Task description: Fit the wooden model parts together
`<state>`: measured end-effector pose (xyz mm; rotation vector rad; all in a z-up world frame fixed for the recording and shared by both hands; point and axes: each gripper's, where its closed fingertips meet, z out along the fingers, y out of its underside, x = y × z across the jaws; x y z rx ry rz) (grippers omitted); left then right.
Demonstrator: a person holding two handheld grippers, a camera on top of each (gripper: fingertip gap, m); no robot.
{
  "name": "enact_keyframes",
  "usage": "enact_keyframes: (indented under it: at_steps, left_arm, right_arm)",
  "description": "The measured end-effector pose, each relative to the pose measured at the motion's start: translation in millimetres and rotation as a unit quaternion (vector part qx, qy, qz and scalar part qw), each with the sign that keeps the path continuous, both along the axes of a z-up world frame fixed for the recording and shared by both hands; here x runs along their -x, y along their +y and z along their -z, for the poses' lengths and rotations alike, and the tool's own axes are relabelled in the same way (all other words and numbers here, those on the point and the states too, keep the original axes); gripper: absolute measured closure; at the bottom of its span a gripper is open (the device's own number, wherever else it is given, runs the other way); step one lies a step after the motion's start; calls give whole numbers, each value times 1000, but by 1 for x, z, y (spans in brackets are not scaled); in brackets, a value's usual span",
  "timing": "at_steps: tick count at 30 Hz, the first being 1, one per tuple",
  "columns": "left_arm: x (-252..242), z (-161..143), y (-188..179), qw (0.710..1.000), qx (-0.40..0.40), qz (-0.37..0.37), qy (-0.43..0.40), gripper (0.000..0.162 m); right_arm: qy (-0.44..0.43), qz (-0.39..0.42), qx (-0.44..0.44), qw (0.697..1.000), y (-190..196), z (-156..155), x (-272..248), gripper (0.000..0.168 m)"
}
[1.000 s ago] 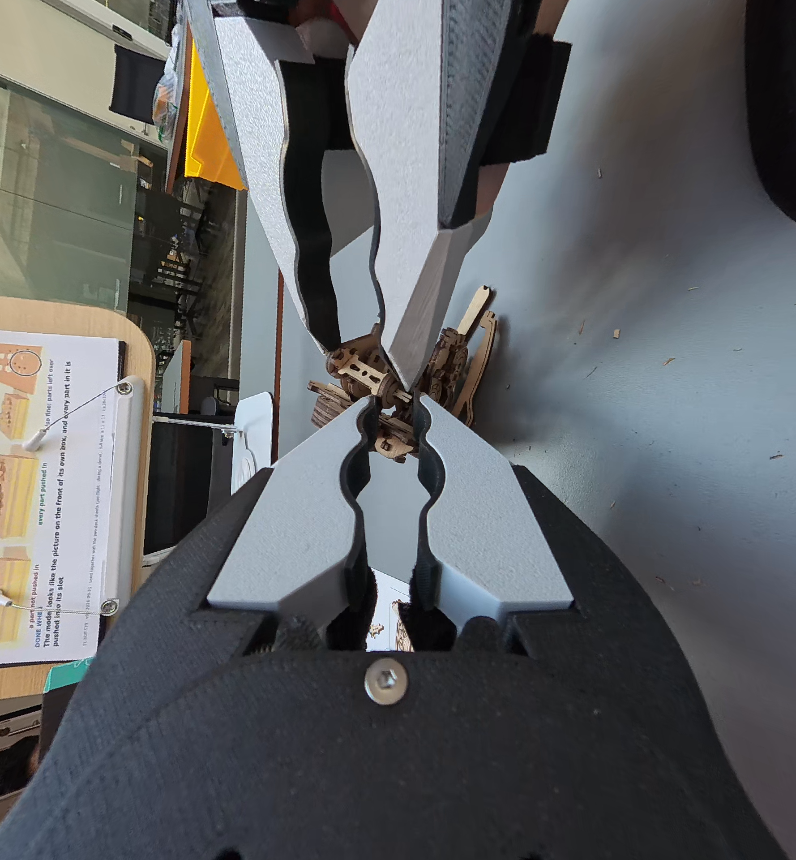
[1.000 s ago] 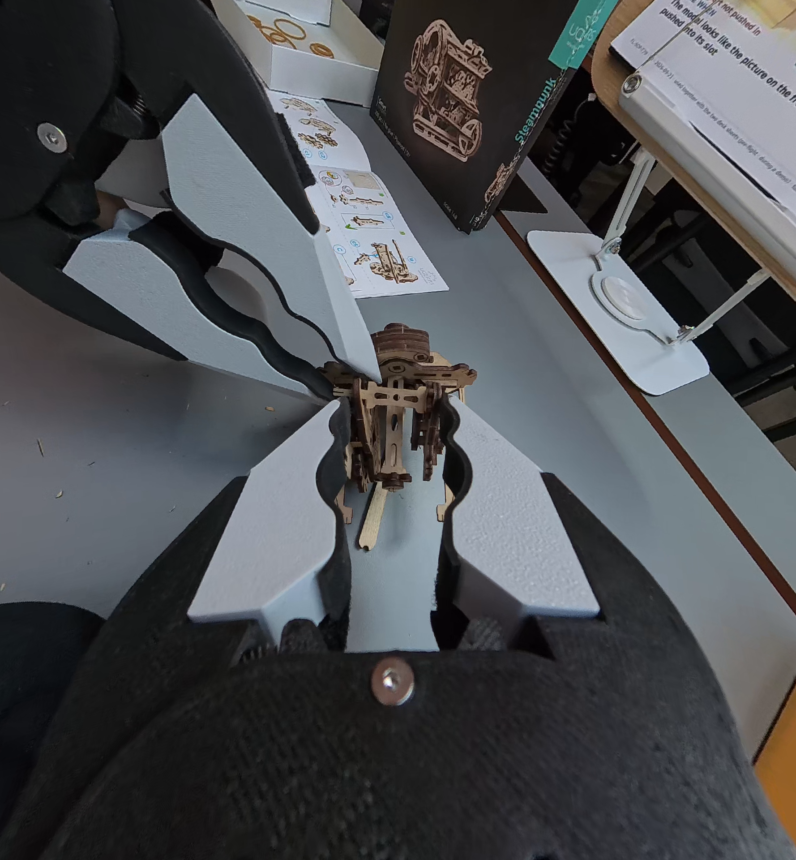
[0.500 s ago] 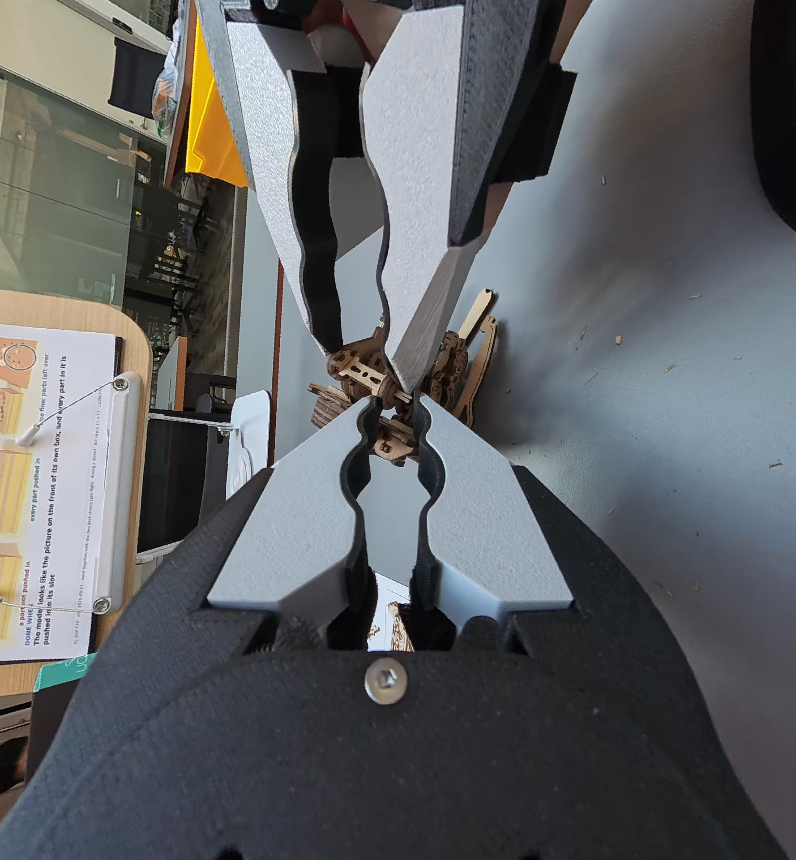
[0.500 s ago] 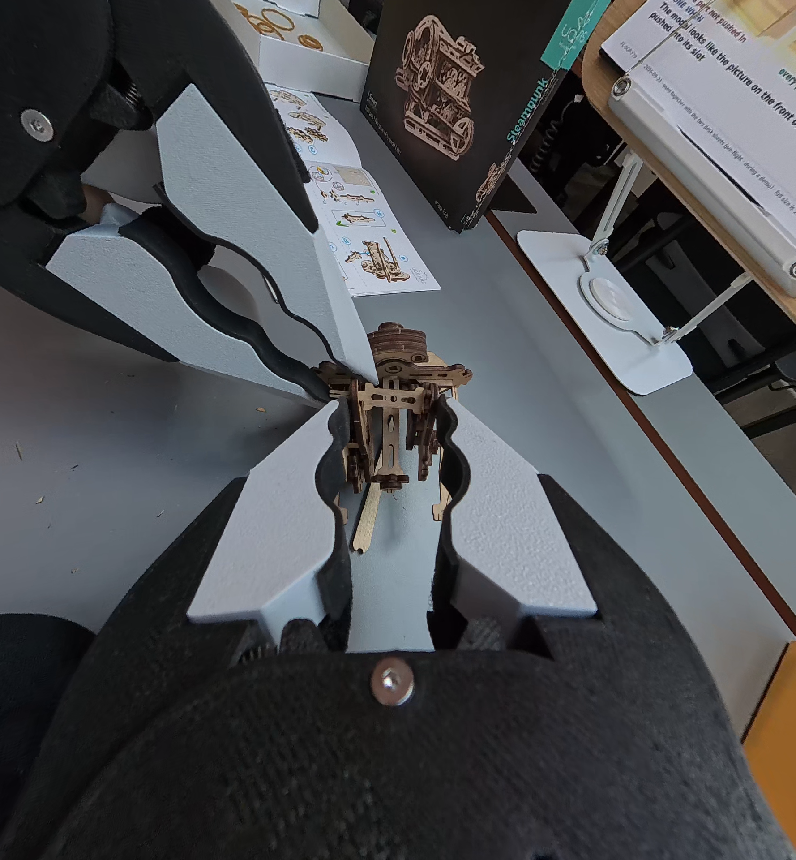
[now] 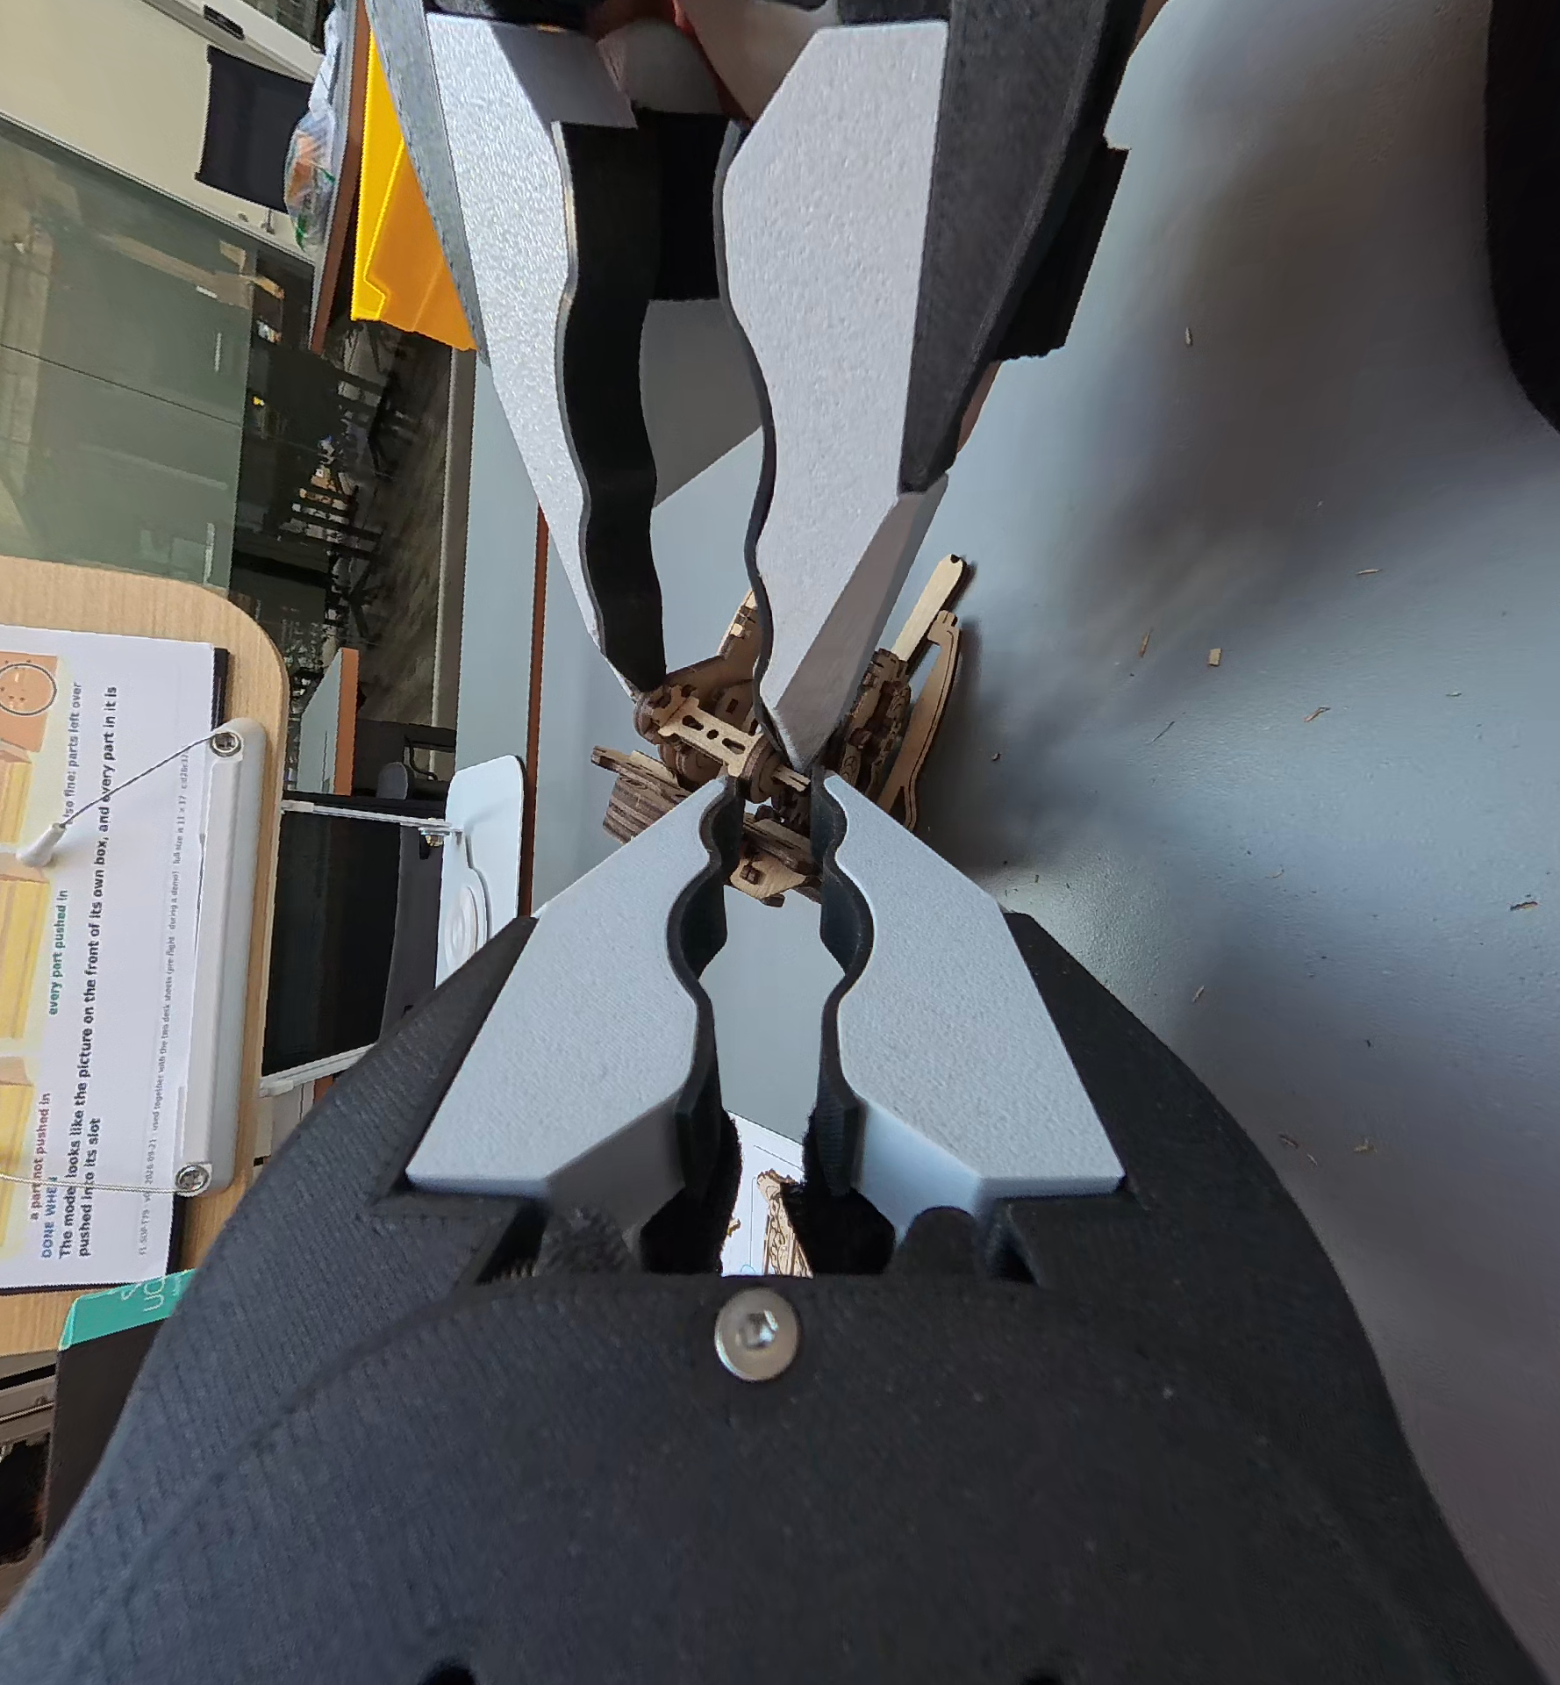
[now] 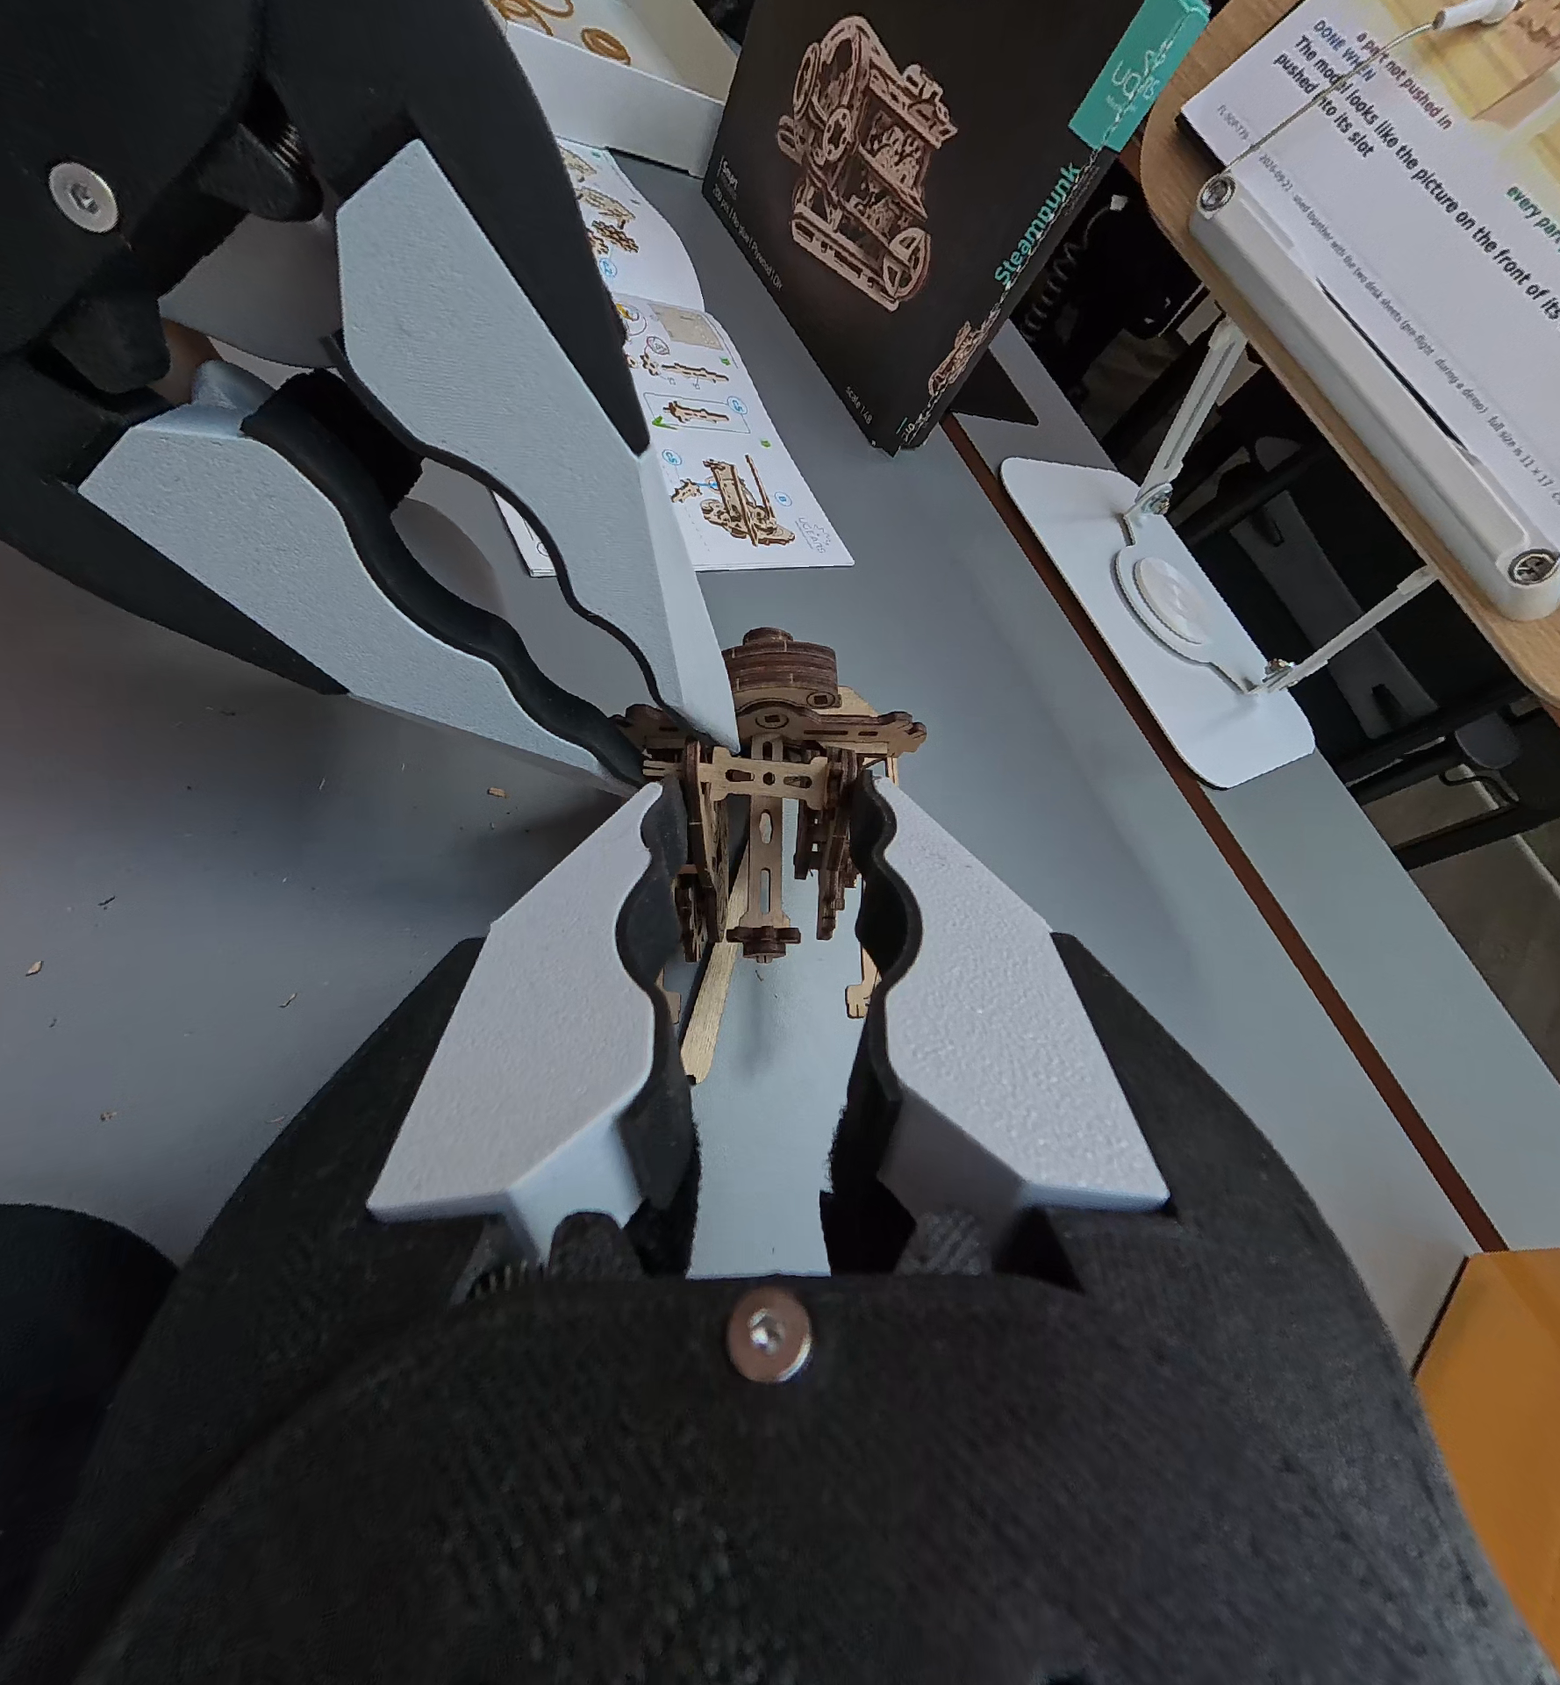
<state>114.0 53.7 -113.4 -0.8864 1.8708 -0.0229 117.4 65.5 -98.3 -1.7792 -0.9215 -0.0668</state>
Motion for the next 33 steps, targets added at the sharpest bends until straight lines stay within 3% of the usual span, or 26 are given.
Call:
enact_keyframes:
  at_steps: [14,17,24,27,33]
  left_arm:
    - [1,1,0,1000,-3,0,0,150]
    - [1,0,2,1000,-8,0,-3,150]
    - [4,-1,-2,999,1,16,-37,150]
    - [6,-6,1,998,28,12,-54,150]
    - [7,-21,8,991,80,5,-107,150]
  right_arm:
    - [-9,1,-5,1000,0,0,0,134]
    - [24,3,6,1000,2,1,1,133]
    - [-27,-19,-37,999,-4,-1,3,128]
    - [-22,-37,-48,998,-7,-6,3,121]
    - [34,-45,-68,996,-10,-29,-8,124]
